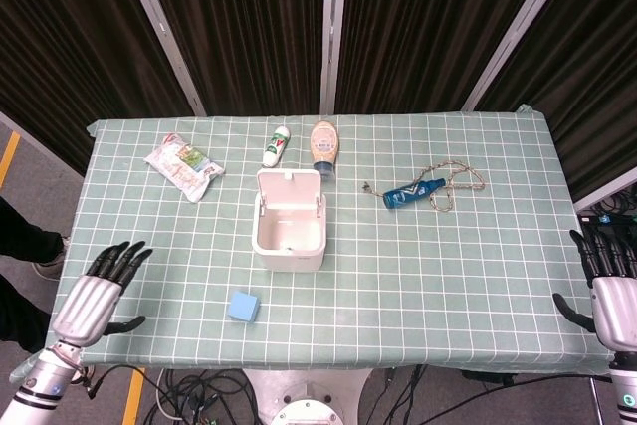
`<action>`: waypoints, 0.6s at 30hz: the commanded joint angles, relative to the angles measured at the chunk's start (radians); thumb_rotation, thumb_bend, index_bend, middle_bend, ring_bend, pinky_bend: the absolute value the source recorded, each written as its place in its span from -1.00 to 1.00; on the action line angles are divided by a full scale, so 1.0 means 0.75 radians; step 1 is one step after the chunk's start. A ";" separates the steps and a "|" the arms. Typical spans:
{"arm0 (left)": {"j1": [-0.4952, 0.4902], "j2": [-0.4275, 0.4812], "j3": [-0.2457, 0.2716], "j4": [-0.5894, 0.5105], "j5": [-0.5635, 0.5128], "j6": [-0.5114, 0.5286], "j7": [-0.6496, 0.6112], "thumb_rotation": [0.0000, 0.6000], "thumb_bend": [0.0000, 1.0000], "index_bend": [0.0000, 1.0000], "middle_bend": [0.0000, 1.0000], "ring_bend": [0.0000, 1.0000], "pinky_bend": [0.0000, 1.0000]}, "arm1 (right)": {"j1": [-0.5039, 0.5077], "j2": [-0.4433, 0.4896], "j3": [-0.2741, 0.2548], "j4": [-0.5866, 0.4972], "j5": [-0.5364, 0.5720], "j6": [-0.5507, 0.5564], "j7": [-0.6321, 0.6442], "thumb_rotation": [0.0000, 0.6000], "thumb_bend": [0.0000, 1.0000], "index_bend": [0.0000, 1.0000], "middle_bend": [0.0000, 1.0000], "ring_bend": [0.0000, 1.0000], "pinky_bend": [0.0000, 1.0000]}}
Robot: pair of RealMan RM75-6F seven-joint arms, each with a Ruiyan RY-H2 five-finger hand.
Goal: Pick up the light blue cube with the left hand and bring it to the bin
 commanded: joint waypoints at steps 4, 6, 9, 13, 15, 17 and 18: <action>-0.056 -0.055 0.047 0.023 0.101 -0.068 -0.014 1.00 -0.98 -0.81 -0.85 -0.98 -0.72 | 0.001 0.003 0.000 0.004 0.003 -0.004 0.006 1.00 -0.74 -1.00 -1.00 -1.00 -1.00; -0.073 -0.075 0.055 0.030 0.122 -0.091 -0.006 1.00 -0.98 -0.80 -0.84 -0.97 -0.70 | 0.001 0.005 0.001 0.002 0.003 -0.003 0.006 1.00 -0.74 -1.00 -1.00 -1.00 -1.00; -0.099 -0.102 0.065 0.033 0.145 -0.128 0.004 1.00 -0.98 -0.79 -0.83 -0.97 -0.70 | 0.001 0.008 0.004 -0.001 0.004 -0.001 0.006 1.00 -0.72 -1.00 -1.00 -1.00 -1.00; -0.137 -0.131 0.073 0.043 0.175 -0.175 0.026 1.00 -0.97 -0.78 -0.82 -0.97 -0.70 | 0.002 0.013 0.005 -0.003 0.008 -0.004 0.011 1.00 -0.71 -1.00 -1.00 -1.00 -1.00; -0.159 -0.148 0.068 0.049 0.181 -0.199 0.040 1.00 -0.97 -0.77 -0.82 -0.97 -0.70 | 0.003 0.014 0.005 -0.004 0.009 -0.007 0.012 1.00 -0.71 -1.00 -1.00 -1.00 -1.00; -0.178 -0.164 0.063 0.055 0.182 -0.220 0.046 1.00 -0.97 -0.76 -0.81 -0.95 -0.70 | 0.003 0.014 0.004 -0.003 0.008 -0.008 0.013 1.00 -0.71 -1.00 -1.00 -1.00 -1.00; -0.191 -0.175 0.059 0.058 0.178 -0.238 0.048 1.00 -0.97 -0.76 -0.80 -0.94 -0.70 | 0.003 0.014 0.003 -0.003 0.008 -0.008 0.014 1.00 -0.71 -1.00 -1.00 -1.00 -1.00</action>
